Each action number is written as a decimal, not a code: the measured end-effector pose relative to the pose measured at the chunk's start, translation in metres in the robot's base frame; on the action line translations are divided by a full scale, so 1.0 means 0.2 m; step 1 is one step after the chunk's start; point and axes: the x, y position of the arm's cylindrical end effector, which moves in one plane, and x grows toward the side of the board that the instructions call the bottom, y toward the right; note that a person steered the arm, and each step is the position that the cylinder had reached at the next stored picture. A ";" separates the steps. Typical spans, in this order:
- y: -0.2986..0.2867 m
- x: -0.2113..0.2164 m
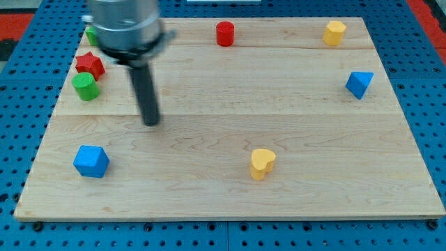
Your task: Slide the red star towards right
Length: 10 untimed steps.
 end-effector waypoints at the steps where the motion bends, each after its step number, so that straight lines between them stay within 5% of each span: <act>1: -0.51 -0.04; 3: -0.73 -0.13; 5: -0.73 -0.64; 7: -0.67 -0.64; 9: 0.08 -0.53; 10: 0.06 -0.55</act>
